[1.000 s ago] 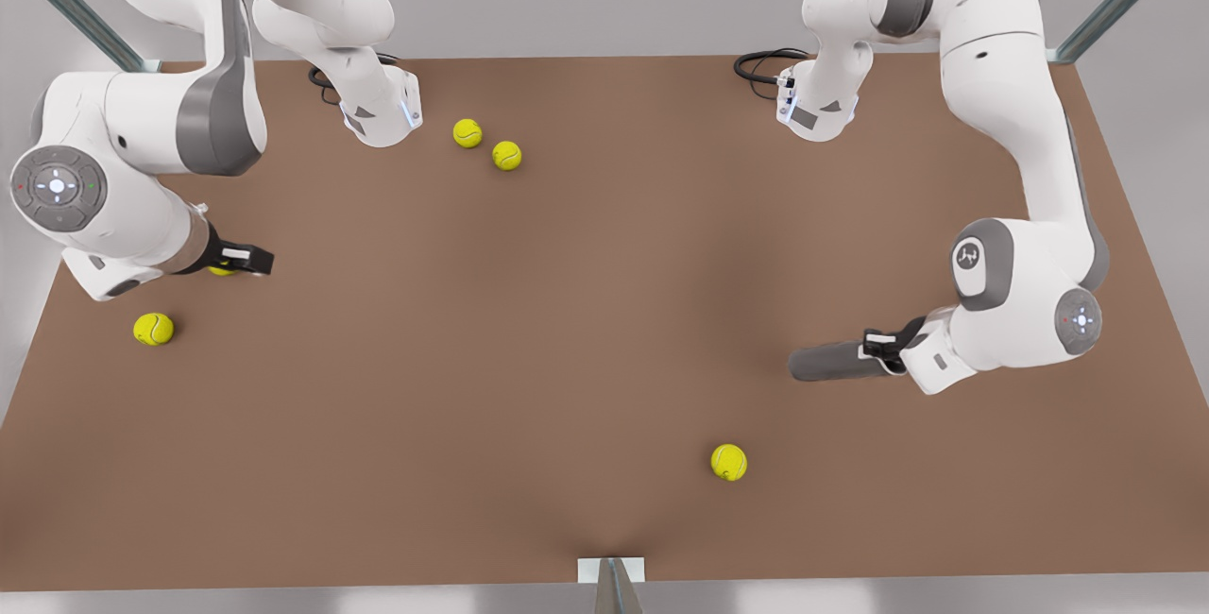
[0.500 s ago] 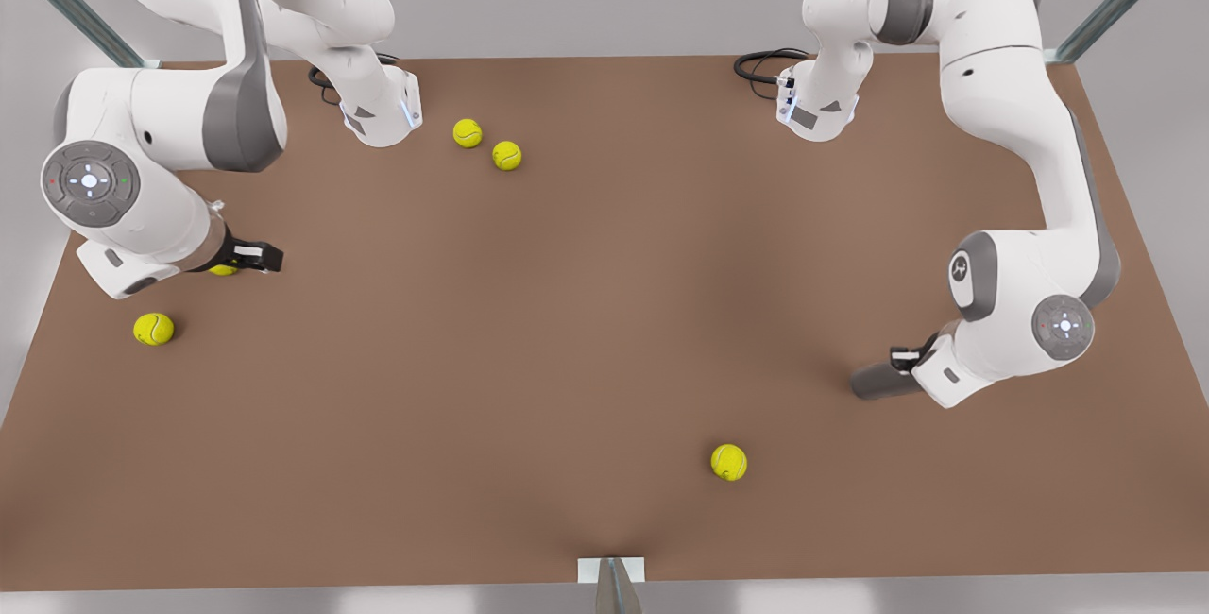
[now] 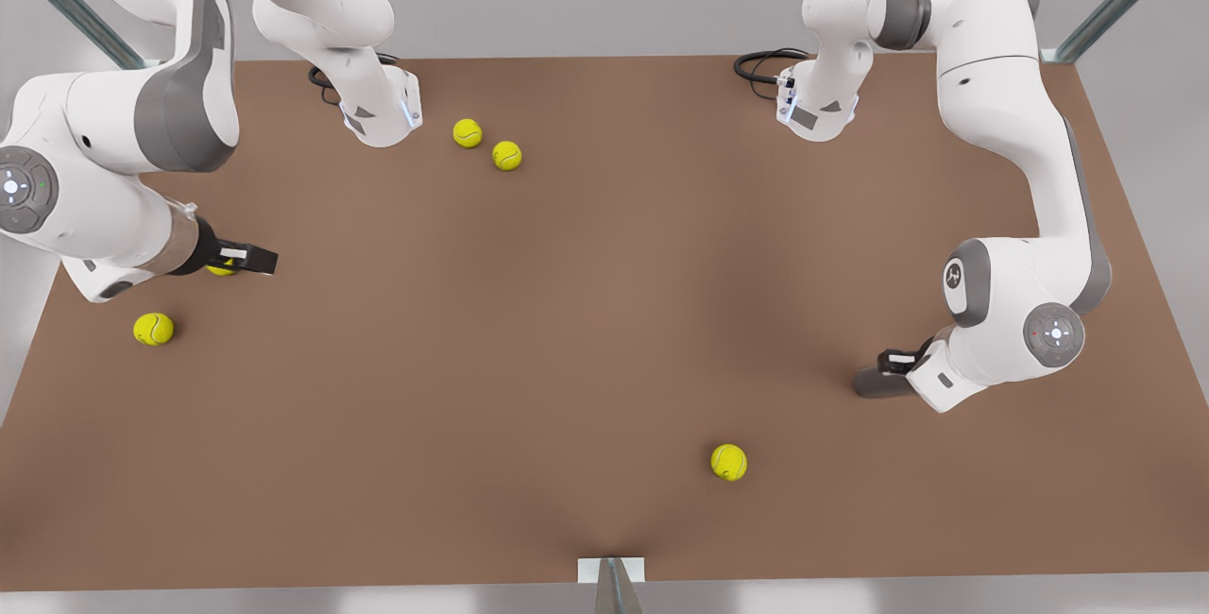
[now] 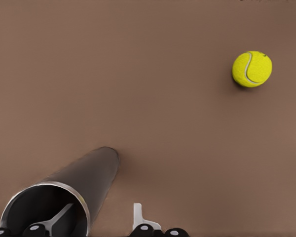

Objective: Put the tennis tube upright

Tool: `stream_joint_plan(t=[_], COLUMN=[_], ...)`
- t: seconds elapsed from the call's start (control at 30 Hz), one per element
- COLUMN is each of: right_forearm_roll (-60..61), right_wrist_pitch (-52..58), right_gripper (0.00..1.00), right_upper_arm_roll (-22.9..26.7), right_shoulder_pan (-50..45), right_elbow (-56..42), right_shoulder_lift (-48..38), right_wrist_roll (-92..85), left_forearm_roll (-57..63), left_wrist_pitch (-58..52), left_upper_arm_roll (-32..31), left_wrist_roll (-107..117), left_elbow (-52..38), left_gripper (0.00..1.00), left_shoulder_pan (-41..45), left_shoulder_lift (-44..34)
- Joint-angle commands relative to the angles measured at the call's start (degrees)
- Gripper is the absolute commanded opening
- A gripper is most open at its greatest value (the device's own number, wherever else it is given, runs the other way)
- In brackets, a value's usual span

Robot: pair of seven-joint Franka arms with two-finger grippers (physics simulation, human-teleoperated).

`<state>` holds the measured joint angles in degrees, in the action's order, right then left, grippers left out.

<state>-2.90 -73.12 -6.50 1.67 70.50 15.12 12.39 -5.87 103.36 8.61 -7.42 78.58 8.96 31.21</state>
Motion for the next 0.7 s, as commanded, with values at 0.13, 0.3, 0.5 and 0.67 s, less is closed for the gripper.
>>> stream_joint_plan(t=[0.13, 0.3, 0.5, 0.67], right_forearm_roll=[-0.1, -0.2, -0.3, -0.3], right_wrist_pitch=[0.0, 0.0, 0.0, 0.1], right_gripper=[1.00, 1.00, 1.00, 1.00], right_upper_arm_roll=[0.0, 0.0, 0.0, 0.0], right_shoulder_pan=[-0.1, -0.4, -0.4, -0.5], right_elbow=[0.0, 0.0, 0.1, 0.0], right_shoulder_lift=[0.0, 0.0, 0.0, 0.0], right_wrist_roll=[0.0, 0.0, -0.1, -0.1], left_forearm_roll=[0.5, 0.6, 0.7, 2.3], left_wrist_pitch=[-0.3, -0.4, -4.2, -13.9], left_upper_arm_roll=[0.1, 0.1, 0.1, -0.4], left_wrist_roll=[0.0, 0.0, 1.0, 2.3], left_elbow=[-0.1, -0.3, -4.0, -10.5], left_gripper=[1.00, 1.00, 1.00, 1.00], left_shoulder_pan=[0.0, 0.1, 0.0, 0.0], left_shoulder_lift=[-0.3, -1.0, -1.6, -4.0])
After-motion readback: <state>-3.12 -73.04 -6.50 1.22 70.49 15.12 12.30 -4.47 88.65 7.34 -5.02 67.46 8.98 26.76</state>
